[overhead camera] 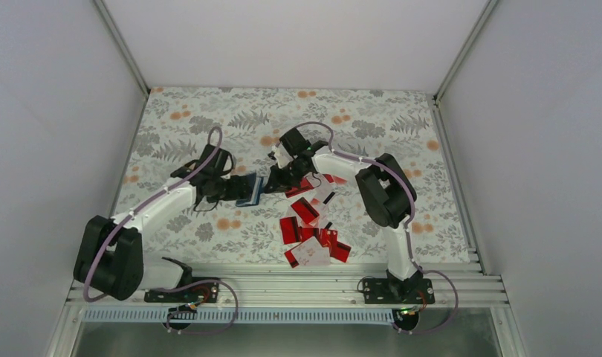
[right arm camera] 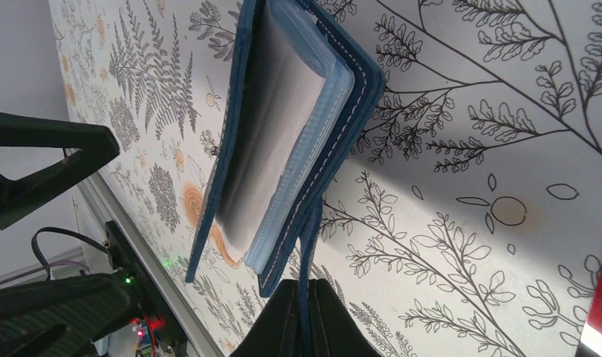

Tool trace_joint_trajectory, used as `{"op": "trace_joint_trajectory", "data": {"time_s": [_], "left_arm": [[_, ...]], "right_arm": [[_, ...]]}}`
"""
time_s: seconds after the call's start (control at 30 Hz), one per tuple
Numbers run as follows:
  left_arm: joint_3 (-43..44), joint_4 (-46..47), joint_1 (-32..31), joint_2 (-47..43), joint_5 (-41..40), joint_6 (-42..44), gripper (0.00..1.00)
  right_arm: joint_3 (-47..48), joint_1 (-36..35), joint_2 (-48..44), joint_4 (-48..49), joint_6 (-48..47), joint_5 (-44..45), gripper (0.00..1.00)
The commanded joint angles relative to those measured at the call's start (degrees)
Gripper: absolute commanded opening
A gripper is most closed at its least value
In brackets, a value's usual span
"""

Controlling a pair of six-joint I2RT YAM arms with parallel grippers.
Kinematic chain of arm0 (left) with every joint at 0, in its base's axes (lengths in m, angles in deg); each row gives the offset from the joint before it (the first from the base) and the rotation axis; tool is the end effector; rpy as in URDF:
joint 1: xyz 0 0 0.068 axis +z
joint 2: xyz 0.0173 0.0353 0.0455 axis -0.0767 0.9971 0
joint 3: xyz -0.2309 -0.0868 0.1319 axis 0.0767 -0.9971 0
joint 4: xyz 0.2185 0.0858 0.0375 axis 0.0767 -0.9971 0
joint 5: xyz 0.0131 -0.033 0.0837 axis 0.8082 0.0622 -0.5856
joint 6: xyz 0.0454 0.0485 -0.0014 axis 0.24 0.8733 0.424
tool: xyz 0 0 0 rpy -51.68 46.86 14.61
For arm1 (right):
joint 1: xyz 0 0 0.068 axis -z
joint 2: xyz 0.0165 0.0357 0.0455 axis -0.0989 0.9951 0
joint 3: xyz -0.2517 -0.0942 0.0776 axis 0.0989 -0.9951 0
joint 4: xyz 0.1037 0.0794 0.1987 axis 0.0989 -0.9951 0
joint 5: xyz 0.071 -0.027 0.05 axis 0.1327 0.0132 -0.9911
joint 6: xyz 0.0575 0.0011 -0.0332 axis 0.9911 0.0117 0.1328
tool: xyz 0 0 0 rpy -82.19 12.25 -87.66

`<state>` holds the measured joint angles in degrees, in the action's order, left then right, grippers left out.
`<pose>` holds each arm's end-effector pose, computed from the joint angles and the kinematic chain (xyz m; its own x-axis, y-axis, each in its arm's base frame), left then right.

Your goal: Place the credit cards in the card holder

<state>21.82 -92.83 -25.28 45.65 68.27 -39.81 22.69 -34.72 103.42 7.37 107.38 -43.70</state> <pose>0.2091 -0.0895 0.2070 -0.9312 -0.1140 -0.3463 0.0116 0.9401 -0.3406 0.2964 0.2952 0.1657 -0.9476 -0.3087 -0.0825 -0.2759 0.6603 0.6985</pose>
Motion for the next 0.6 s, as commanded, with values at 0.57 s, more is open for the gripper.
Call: {"op": "trace_joint_trajectory", "data": {"time_s": [0.57], "left_arm": [[9.7,-5.92,-9.44,16.13,-21.96,-0.68,0.79]], "right_arm": [[-0.01,-0.49,-1.88,-2.19,-2.42,1.55,0.04]]}}
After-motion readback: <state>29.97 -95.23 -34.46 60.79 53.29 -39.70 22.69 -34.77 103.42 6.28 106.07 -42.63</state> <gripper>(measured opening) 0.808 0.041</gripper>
